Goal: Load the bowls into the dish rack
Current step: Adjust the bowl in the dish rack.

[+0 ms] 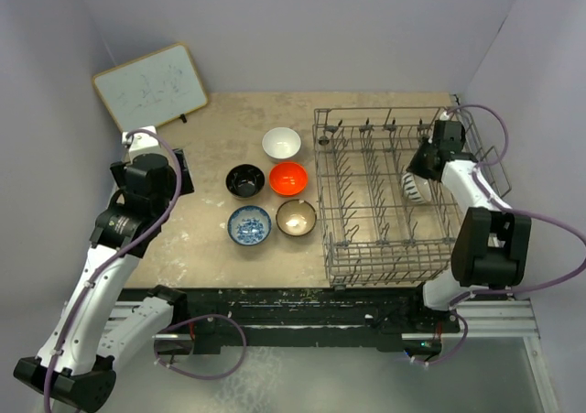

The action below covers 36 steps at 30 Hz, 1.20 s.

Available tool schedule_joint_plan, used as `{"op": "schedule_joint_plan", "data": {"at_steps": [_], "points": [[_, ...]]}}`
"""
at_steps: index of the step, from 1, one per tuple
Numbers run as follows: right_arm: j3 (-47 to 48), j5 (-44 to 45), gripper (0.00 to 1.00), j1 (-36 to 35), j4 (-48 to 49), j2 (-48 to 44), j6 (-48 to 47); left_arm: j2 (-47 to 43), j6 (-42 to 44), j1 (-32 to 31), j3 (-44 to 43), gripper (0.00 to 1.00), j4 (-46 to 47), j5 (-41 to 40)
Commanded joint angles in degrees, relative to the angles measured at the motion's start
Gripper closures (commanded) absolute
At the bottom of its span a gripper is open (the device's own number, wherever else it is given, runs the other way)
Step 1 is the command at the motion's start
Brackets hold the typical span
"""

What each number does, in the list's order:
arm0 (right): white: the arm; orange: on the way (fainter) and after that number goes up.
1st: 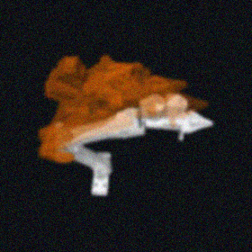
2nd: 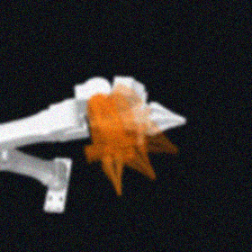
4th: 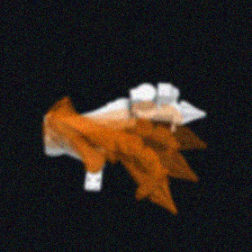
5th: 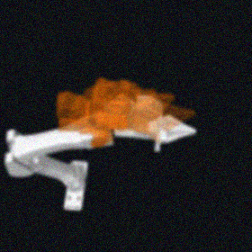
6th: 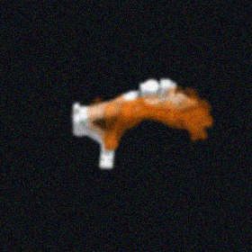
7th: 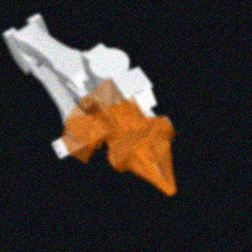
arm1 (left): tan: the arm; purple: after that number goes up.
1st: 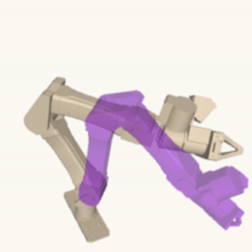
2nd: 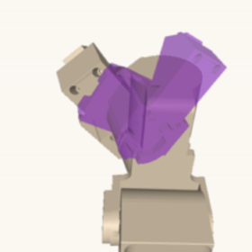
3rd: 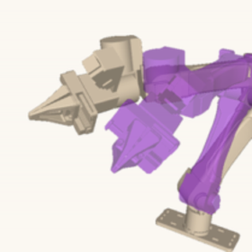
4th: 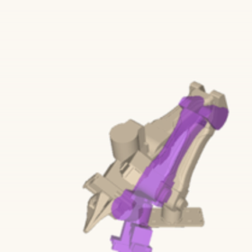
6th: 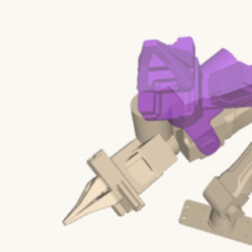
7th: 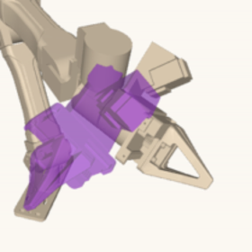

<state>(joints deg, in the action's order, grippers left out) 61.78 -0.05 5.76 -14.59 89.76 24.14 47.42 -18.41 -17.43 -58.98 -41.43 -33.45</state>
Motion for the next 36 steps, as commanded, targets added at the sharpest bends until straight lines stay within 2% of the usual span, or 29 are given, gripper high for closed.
{"op": "schedule_joint_plan", "data": {"at_steps": [1,6,11,16,20,24,29,32,36], "points": [[1.9,0.5,1.0,-0.1,0.6,-8.6,0.4,-1.1,-0.3,-0.2,-2.9,0.01,1.0,-0.1],[2.1,1.6,1.0,-0.1,1.4,-12.6,1.5,-1.4,-0.3,-0.2,-3.1,0.01,1.0,0.0],[0.9,-0.5,1.0,-0.1,6.5,-15.9,5.9,-1.5,-0.4,-0.2,-3.3,0.01,1.0,0.4],[-7.1,-4.5,1.0,-0.1,21.1,-21.7,17.2,-1.4,-0.3,-0.2,-3.6,0.01,1.0,0.7],[-14.0,-0.2,1.0,-0.3,37.4,-26.2,26.8,-1.2,-0.1,-0.2,-3.9,0.01,1.0,0.9],[-16.2,2.3,1.0,-0.5,44.6,-25.7,31.9,-1.4,0.0,-0.2,-4.3,0.01,1.0,0.9],[-19.0,0.7,1.0,-1.4,58.1,-21.8,37.1,-1.5,-0.2,-0.2,-4.3,0.01,1.2,1.4],[-18.7,2.2,1.0,-4.5,65.0,-18.8,39.1,-1.3,0.0,-0.2,-4.6,0.01,1.3,1.4],[-16.5,9.2,1.0,-11.6,69.8,-14.9,38.3,-1.3,0.3,-0.2,-5.0,0.01,1.3,1.2]]}}
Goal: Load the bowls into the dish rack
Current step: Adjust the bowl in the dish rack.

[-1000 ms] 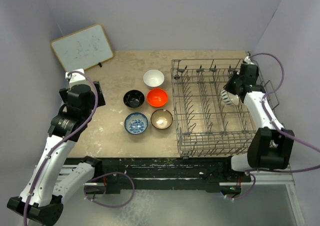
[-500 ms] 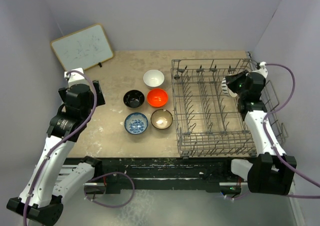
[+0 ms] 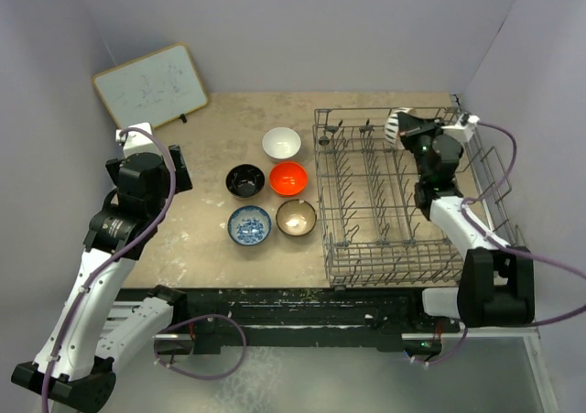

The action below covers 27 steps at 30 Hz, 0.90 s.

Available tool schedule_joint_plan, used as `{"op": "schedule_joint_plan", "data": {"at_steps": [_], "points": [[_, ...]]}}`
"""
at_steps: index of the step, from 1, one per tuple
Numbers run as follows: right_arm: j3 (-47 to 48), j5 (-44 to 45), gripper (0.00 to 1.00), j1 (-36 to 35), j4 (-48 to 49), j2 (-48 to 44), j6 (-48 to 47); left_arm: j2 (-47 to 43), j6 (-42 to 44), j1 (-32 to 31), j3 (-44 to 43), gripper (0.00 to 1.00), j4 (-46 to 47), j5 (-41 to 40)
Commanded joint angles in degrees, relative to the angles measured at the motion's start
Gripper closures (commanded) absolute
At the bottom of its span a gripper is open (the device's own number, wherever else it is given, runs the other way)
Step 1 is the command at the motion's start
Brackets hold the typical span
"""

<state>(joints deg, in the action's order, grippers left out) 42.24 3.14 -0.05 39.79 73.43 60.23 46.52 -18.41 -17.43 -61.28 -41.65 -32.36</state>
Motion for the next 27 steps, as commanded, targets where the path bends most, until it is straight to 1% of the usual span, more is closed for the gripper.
{"op": "schedule_joint_plan", "data": {"at_steps": [1,6,7,10,14,18,21,27], "points": [[3.5,7.3,1.0,-7.9,17.0,2.5,2.2,-0.5,0.3,-0.2,-2.7,0.01,1.5,0.0],[3.7,10.2,1.0,-11.7,28.3,9.9,6.2,-0.6,0.4,-0.2,-2.9,0.01,1.4,0.3],[3.8,10.3,1.0,-12.2,31.5,11.4,7.2,-0.6,0.5,-0.2,-3.0,0.01,1.4,0.3],[5.3,9.5,1.0,-14.5,36.3,15.5,8.9,-0.5,0.7,-0.2,-3.2,0.01,1.4,0.0],[7.8,8.4,1.0,-17.6,39.3,20.5,11.1,-0.4,0.7,-0.2,-2.9,0.01,1.4,-0.2],[9.1,7.0,1.0,-18.7,43.0,25.4,15.7,-0.6,0.8,-0.2,-2.7,0.01,1.2,-0.4],[8.8,7.2,1.0,-19.6,45.7,28.0,18.1,-0.6,0.8,-0.2,-2.4,0.01,1.1,-0.7],[7.9,7.3,1.0,-19.7,50.2,31.8,20.1,-0.7,0.9,-0.2,-1.8,0.01,1.2,-0.8]]}}
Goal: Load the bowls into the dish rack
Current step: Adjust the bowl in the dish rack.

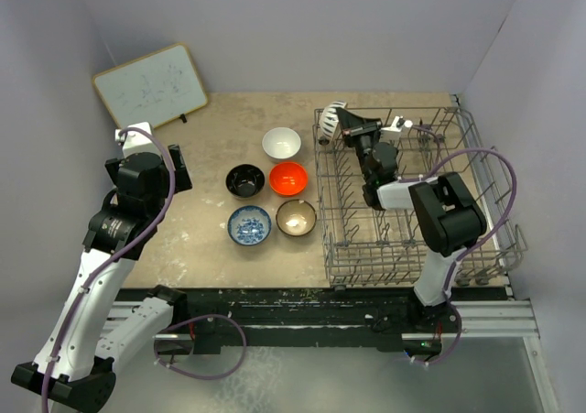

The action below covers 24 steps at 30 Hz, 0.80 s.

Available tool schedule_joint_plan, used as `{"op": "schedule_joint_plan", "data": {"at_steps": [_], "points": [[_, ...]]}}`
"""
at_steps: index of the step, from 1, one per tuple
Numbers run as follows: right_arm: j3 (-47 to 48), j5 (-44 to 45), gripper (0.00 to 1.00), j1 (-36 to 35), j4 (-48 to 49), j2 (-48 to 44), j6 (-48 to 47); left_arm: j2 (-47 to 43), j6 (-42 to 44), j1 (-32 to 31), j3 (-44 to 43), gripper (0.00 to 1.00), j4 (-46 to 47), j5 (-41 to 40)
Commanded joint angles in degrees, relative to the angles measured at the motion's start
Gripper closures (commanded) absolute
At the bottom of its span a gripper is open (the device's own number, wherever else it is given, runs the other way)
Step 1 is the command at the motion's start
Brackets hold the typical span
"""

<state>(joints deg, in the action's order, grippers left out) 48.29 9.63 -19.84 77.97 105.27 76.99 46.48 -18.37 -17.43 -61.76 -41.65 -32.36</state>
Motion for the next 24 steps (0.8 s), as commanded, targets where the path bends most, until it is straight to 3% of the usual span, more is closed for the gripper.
{"op": "schedule_joint_plan", "data": {"at_steps": [1,12,24], "points": [[2.0,0.7,1.0,0.1,12.3,0.4,3.5,-0.6,0.9,-0.2,-1.3,0.01,1.3,-0.9],[-0.5,3.7,1.0,0.1,12.8,2.4,7.1,-0.3,1.0,-0.2,-1.0,0.01,1.5,-1.0],[-3.2,5.8,1.0,-0.1,5.7,-1.3,8.0,-0.4,1.0,-0.2,-0.7,0.01,1.7,-0.8]]}}
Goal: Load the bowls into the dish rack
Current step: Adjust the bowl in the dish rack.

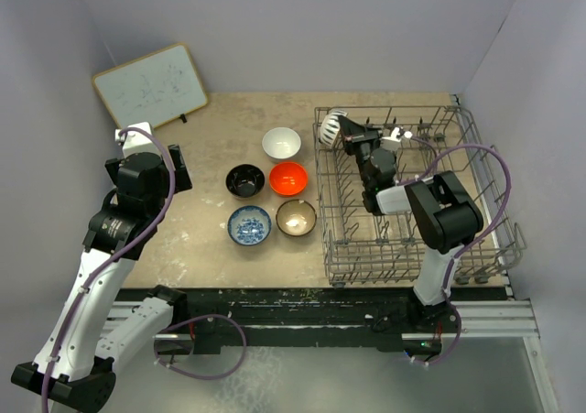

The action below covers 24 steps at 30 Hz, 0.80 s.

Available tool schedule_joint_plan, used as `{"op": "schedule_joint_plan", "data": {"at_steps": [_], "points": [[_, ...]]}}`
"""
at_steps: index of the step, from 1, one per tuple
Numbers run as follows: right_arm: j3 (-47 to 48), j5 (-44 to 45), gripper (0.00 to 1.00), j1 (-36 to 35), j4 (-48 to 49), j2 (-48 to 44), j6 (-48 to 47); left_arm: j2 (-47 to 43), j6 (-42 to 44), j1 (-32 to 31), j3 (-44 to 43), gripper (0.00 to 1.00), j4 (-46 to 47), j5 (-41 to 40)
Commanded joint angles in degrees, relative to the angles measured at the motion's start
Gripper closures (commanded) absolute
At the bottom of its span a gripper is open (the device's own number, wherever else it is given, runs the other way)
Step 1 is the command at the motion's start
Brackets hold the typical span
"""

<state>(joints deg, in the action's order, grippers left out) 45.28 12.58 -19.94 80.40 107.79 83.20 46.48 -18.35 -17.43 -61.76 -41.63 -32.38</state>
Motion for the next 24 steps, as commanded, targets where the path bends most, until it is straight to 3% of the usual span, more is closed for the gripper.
{"op": "schedule_joint_plan", "data": {"at_steps": [1,14,24], "points": [[-0.4,3.2,1.0,0.0,2.8,-3.9,2.4,-0.3,1.0,-0.2,-0.6,0.01,1.7,-0.7],[-3.9,8.0,1.0,0.3,7.4,-4.1,6.7,-0.1,1.1,-0.2,-1.0,0.01,1.6,-0.3],[1.7,7.3,1.0,0.5,17.7,-0.2,8.4,-0.1,1.1,-0.2,-1.8,0.01,0.9,-0.2]]}}
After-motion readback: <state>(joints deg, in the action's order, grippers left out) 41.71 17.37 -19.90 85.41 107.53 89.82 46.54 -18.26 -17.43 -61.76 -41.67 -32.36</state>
